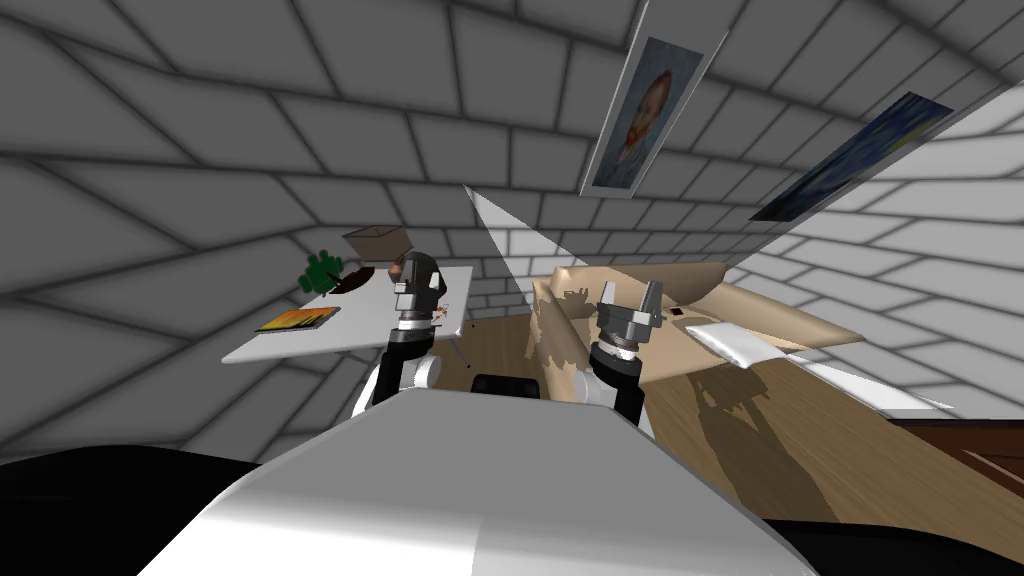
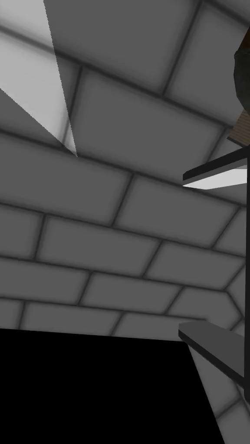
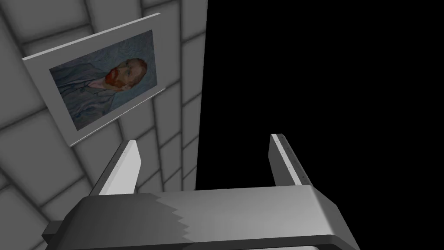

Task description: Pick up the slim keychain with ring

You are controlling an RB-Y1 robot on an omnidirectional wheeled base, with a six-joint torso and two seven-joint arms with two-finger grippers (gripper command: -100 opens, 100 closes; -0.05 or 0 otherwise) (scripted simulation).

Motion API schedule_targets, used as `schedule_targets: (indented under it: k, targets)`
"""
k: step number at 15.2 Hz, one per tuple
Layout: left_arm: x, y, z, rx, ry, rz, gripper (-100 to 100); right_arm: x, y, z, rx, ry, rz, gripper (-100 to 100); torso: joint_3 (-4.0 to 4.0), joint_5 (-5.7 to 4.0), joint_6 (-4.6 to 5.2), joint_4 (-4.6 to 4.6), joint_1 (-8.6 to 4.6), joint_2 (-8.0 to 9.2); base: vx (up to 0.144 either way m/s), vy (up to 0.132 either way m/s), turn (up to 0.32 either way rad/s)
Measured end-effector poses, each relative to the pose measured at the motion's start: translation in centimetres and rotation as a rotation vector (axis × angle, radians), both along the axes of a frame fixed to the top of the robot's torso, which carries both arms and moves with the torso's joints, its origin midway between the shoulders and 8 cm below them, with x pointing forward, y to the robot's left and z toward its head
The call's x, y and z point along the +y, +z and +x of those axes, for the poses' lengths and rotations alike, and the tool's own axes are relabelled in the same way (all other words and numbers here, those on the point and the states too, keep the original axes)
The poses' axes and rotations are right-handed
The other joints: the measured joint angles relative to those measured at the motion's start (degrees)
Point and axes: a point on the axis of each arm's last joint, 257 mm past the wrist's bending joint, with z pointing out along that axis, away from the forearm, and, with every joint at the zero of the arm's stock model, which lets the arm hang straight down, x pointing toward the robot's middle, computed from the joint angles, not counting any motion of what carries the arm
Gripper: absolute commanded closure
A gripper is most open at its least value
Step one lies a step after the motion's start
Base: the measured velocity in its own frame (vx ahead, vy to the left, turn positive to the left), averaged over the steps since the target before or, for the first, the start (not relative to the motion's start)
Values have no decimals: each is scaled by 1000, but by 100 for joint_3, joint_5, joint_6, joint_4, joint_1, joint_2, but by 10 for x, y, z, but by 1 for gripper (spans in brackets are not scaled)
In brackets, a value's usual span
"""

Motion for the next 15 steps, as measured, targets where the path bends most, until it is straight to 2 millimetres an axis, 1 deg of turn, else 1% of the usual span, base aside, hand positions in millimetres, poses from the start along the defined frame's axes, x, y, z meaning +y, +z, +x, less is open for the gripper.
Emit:
schedule_targets:
  k: [4,10,15]
  targets:
    - [1,-9,3,45,-30,36,-100,0,0,0,0,0,0,0,-9,-1,0,-3,-6,-17,46,-25,-5]
    - [14,-30,12,154,-66,52,-100,0,0,0,0,0,0,0,-14,-3,0,-5,-13,-24,57,-37,-3]
    - [29,-56,20,267,-83,38,-100,0,0,0,0,0,0,0,-19,-3,-1,-7,-15,-33,72,-40,-1]
